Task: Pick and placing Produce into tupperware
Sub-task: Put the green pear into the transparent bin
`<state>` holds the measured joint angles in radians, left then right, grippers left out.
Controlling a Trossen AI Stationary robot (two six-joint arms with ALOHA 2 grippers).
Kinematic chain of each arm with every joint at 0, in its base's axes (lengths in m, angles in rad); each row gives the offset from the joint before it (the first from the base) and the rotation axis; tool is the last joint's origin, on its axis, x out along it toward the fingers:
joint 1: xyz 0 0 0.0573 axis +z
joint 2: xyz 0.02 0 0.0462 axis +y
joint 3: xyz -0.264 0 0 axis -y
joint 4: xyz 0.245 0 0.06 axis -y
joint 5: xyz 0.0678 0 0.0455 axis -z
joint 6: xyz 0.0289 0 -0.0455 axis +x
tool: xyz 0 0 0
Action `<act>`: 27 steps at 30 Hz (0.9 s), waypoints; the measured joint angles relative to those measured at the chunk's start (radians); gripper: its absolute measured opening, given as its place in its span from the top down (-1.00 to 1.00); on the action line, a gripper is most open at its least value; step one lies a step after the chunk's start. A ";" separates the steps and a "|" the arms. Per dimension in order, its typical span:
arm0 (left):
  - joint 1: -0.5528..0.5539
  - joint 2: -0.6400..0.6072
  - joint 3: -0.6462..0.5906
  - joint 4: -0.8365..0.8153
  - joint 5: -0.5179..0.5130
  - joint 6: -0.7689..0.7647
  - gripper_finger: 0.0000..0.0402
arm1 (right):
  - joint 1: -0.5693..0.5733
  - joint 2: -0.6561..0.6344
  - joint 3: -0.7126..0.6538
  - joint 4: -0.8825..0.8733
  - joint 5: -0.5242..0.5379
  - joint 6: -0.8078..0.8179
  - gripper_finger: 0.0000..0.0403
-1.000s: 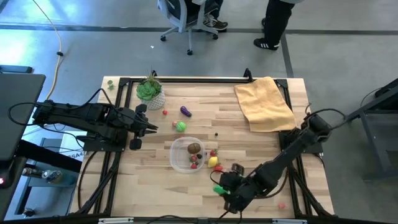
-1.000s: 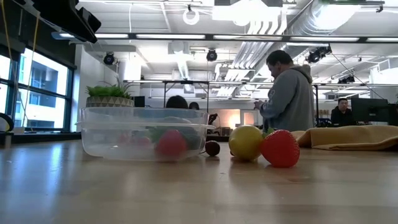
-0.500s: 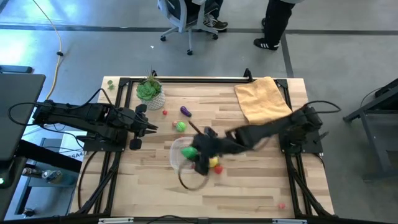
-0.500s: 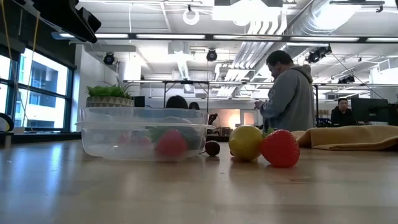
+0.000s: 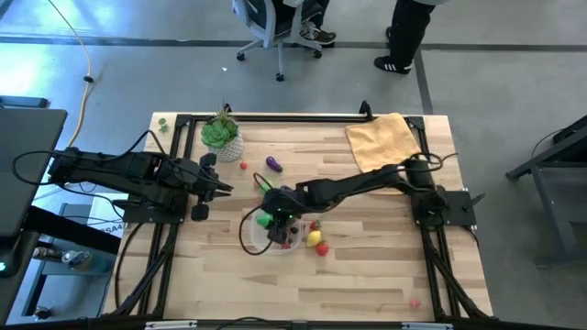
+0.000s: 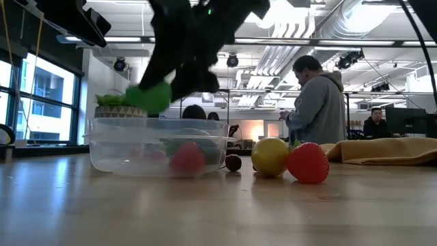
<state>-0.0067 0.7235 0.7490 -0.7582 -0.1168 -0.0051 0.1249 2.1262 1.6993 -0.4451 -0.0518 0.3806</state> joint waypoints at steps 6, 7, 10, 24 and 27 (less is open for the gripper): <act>0.000 0.000 0.000 0.000 0.000 0.000 0.80 | -0.001 0.057 0.000 -0.007 -0.025 -0.047 -0.06; 0.000 0.000 0.000 0.000 0.000 0.000 0.80 | -0.001 0.060 0.000 -0.012 -0.032 -0.050 -0.06; 0.000 0.000 0.000 0.000 0.000 0.000 0.80 | 0.000 0.066 0.000 -0.019 -0.032 -0.074 -0.06; 0.000 0.000 0.000 0.000 0.000 0.000 0.80 | 0.001 0.081 0.000 -0.045 -0.026 -0.137 -0.14; 0.000 0.000 0.000 0.000 0.000 0.000 0.80 | 0.001 0.081 0.000 -0.044 -0.026 -0.139 -0.19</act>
<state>-0.0067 0.7235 0.7490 -0.7585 -0.1165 -0.0048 0.1257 2.2074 1.6989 -0.4892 -0.0776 0.2419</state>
